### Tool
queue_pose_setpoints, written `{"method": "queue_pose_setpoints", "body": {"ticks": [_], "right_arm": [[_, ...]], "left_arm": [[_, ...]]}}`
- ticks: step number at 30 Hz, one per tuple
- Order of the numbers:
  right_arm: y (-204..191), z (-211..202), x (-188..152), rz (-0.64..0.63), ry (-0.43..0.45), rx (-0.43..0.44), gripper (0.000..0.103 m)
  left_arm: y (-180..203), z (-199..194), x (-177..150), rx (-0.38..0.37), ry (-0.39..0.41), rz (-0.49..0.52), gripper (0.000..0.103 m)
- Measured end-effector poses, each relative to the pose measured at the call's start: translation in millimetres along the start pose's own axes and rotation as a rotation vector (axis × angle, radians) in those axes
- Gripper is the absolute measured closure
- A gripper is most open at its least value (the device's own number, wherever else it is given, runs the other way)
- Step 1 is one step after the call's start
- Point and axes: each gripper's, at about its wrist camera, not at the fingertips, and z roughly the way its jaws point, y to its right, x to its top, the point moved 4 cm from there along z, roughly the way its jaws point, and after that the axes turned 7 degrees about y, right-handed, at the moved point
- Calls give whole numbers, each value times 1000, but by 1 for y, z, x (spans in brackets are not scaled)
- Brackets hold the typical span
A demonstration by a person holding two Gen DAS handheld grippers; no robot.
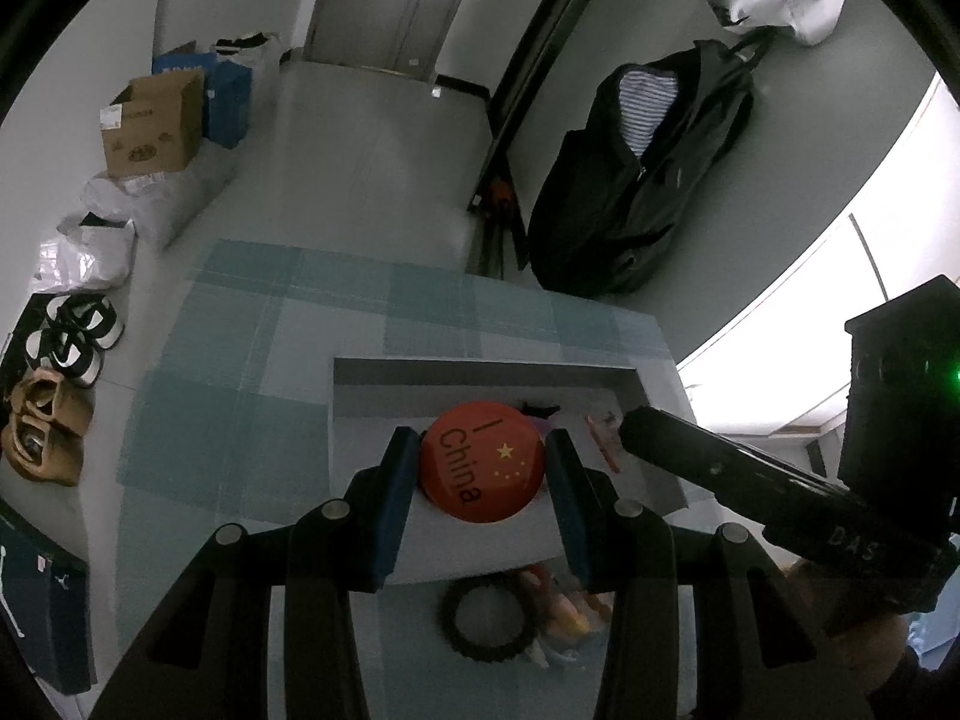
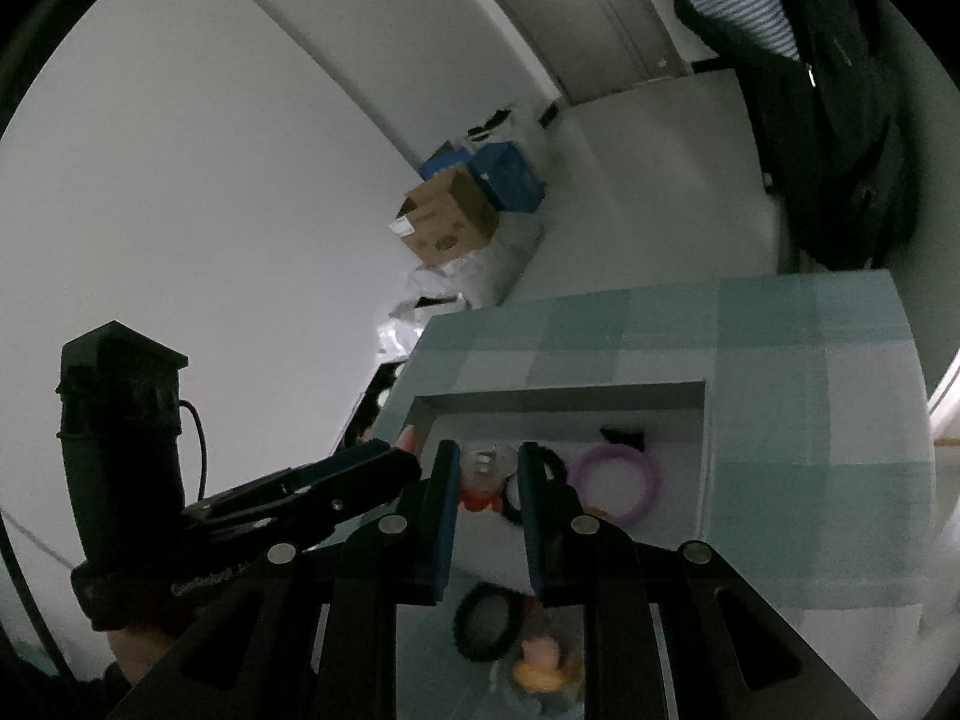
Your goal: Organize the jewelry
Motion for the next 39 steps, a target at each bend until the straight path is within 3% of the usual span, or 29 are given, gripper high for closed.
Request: {"method": "queue_pose_setpoints", "body": {"ticks": [16,21,22,24,26,28,39], "right_arm": [[27,19,-5,82,-51,-79,85],[29,14,-4,85,-30,-90,82],[29,12,-3,83,-23,-90,80],[29,10,-3,80,-13,-106,66],[30,6,-1,91,3,-103,55],[31,1,1,94,22,-100,55],[20,-25,7,42,97,-90,40]], "left_arm": [[-2,24,-2,24,-54,6,65],[-6,29,-3,-36,-99,-61,65],[-8,30,-4,-38,-112,-77,65],[-12,28,-5,-40,-107,-93,64],[-12,26,-5,-36,-98,-98,54],[-14,22,-4,-41,-79,-110,44],[-14,1,-3,-15,-23,-79,43]]}}
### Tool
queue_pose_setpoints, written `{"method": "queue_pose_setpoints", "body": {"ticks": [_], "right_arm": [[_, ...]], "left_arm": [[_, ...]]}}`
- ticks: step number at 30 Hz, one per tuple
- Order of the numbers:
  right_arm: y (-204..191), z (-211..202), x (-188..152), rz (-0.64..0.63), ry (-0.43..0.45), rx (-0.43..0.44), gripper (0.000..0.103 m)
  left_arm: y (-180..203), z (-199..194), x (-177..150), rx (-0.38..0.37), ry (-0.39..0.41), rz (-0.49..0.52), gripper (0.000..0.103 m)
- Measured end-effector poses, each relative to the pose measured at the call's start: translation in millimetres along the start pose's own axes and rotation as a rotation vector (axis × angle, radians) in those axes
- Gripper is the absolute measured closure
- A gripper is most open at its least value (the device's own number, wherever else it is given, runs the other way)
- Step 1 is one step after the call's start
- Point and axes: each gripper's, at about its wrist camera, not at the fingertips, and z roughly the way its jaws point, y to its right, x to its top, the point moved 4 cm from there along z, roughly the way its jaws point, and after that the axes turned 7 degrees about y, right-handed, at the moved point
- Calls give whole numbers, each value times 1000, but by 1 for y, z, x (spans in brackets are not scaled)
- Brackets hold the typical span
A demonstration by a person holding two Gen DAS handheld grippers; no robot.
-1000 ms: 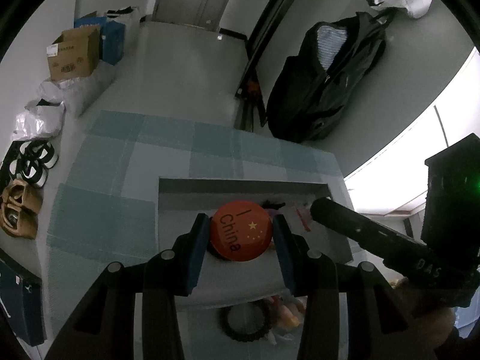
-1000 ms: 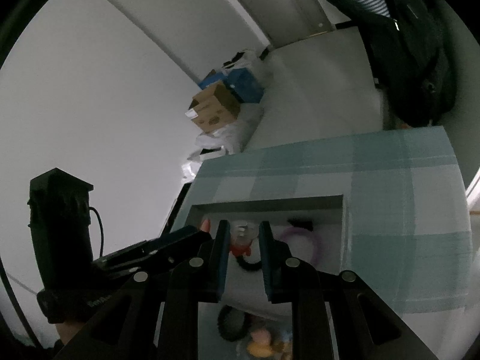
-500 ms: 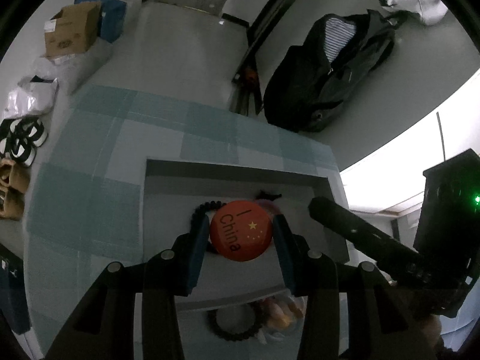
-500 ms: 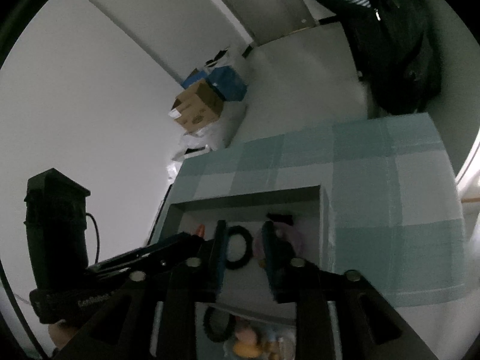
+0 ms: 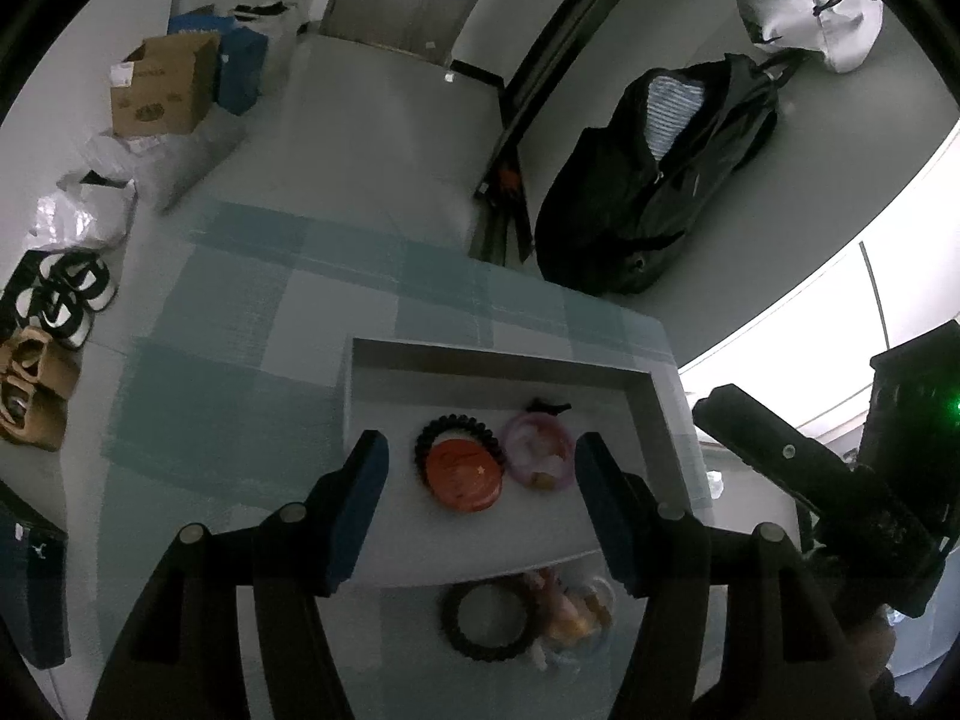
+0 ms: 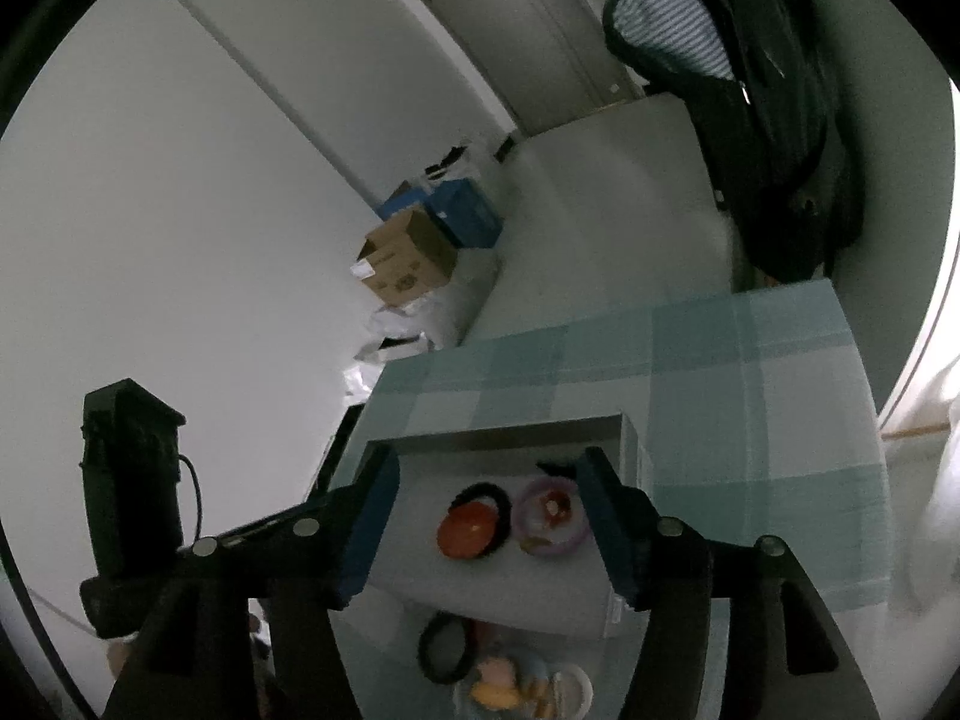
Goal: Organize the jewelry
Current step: 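Open both grippers and withdraw them from the box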
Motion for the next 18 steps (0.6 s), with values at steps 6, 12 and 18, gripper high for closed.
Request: {"method": "queue_pose_setpoints", "body": {"ticks": [6,12,18], "right_arm": [[-1,-9,-2,-25,9,2,34],[0,-20,-2,-43,36,-3,25],[-2,-29,-5,-64,52,-6,20]], "left_arm": [[-1,-11,-4,8,18,19,43],[4,-23,-11,-27,16,40,43],[14,-31,-29,-93,-15,78,43]]}}
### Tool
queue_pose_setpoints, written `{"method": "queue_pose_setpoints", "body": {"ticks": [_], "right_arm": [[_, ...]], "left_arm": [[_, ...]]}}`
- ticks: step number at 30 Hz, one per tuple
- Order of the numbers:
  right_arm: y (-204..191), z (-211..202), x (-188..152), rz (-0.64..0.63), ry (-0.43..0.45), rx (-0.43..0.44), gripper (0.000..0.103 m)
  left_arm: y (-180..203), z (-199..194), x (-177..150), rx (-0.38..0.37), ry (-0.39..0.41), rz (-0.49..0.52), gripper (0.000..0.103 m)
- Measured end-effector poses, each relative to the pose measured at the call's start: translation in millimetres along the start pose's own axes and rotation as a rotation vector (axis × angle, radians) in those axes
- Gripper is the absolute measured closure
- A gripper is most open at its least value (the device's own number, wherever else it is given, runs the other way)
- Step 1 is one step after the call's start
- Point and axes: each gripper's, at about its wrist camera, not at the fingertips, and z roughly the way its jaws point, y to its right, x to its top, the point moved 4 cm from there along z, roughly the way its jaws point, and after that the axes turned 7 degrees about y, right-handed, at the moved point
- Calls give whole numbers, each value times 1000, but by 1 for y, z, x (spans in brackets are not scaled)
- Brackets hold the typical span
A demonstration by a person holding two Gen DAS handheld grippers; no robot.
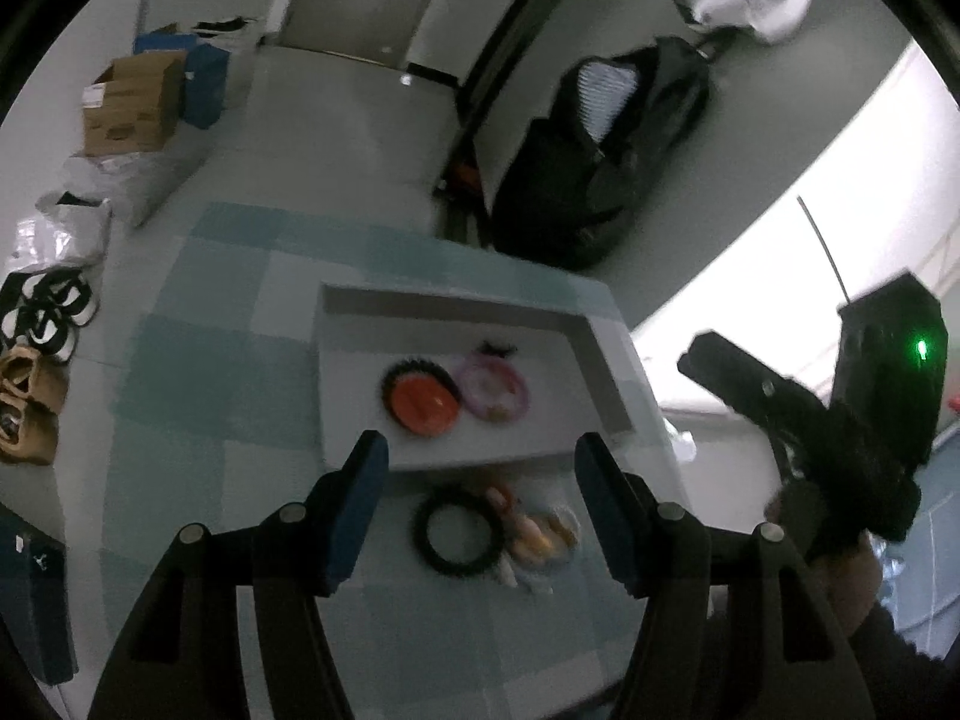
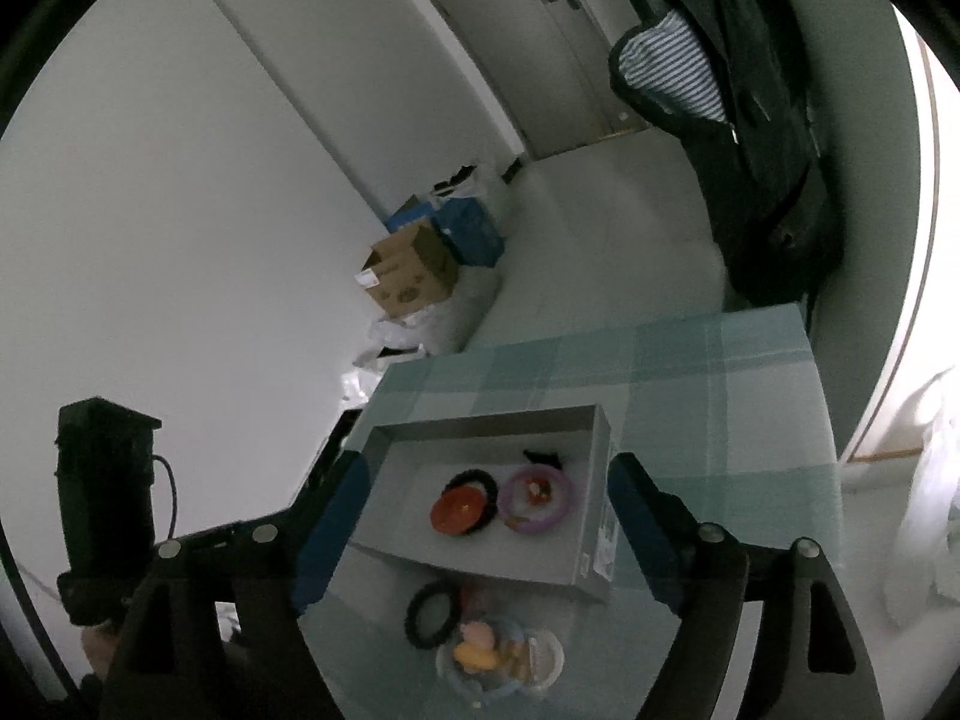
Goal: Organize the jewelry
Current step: 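Open both grippers and withdraw them from the box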
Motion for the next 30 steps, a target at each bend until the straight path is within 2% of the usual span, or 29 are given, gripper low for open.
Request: {"method": "queue_pose_setpoints", "body": {"ticks": [6,10,13,22,30], "right_arm": [[-4,-9,-5,-16,7,0,17],[-9,-14,-12,-25,-4,4,15],[-14,-18,-19,-45,-15,8,12],[-5,-25,-27,-37,-33,-5,10],[-1,-32,-27,-27,-29,-4,10]], "left_arm": [[7,7,-23,-17,-69,43,43],[7,25,-39,4,-144,46,43],[7,36,-45,36,-173,61,43],[-5,57,-51,91,-202,14,43],[2,64,-54,126,-204,73,43]]}}
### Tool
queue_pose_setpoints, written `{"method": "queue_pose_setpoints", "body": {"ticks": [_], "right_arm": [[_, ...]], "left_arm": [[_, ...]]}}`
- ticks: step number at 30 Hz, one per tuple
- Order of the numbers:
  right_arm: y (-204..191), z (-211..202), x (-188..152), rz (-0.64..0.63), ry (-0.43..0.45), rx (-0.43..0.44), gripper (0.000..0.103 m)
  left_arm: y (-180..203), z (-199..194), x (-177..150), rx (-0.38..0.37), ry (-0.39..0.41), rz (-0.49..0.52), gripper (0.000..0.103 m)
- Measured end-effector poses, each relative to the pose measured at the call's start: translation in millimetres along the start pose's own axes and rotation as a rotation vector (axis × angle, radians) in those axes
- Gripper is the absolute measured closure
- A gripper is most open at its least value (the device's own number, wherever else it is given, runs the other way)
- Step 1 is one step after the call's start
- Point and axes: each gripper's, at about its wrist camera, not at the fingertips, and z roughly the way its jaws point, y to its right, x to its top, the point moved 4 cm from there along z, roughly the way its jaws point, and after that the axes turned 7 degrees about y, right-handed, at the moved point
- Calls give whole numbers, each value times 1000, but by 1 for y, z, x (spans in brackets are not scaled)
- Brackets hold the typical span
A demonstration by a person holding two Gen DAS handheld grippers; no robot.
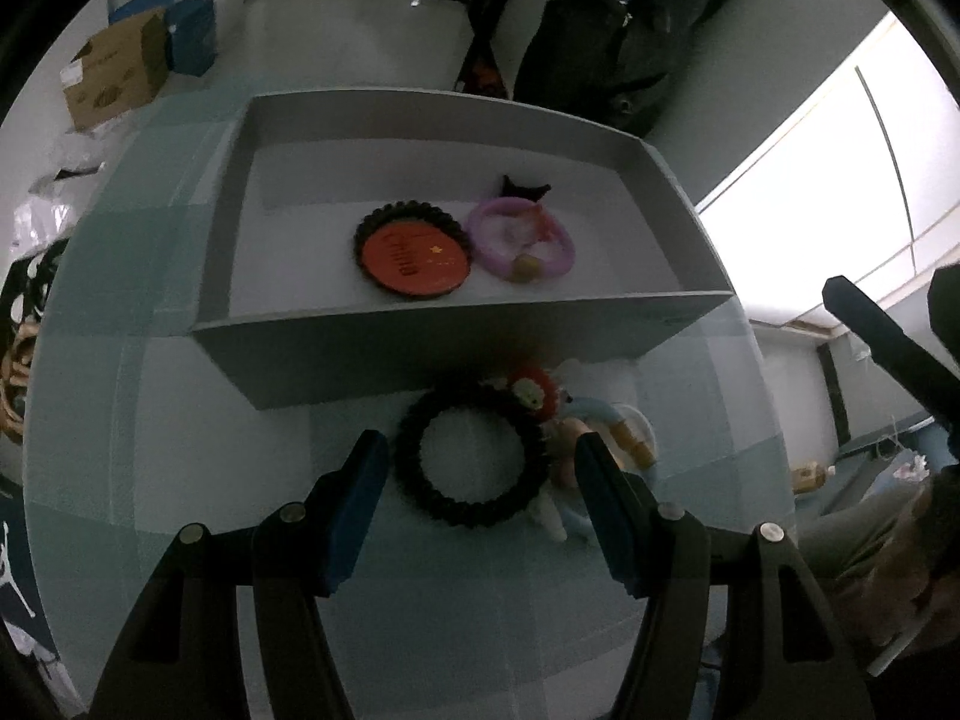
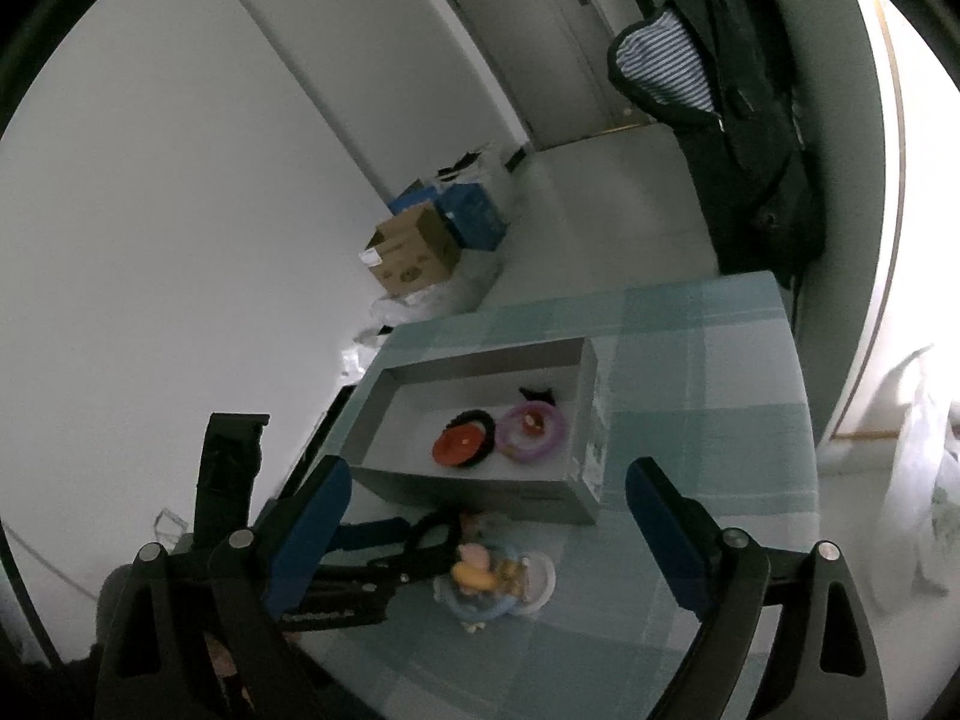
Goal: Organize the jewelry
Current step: 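Open both grippers and withdraw them from the box, then grasp the black beaded bracelet with the left gripper while the right grasps a small clear item from the bowl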
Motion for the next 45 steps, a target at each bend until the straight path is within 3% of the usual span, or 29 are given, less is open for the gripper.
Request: {"method": "queue_pose_setpoints", "body": {"ticks": [3,5,13,20,24,31,39,45], "right_arm": [[0,0,0,1,-2,4,10],[1,0,1,-6,-1,5,9],[4,4,-2,3,-14,-8,9],[5,10,-9,-2,-50,-8,10],[8,20,-17,14,-100,-1,10],[0,45,-40,-4,-215,13,10],[-4,71,-54,-4,-283,3,12],[-17,89,-53,-29,-298,-15,19]], "left_arm": [[4,0,-1,7,8,26,45],[5,0,-1,6,5,40,57],[2,-3,0,12,6,64,66],[0,-13,-7,8,4,80,67],[-15,-26,-14,-10,8,28,67],[-26,-48,-3,-50,76,-27,67],[-25,-66,5,-86,140,-39,67],[-32,-67,8,-98,149,-64,67]]}}
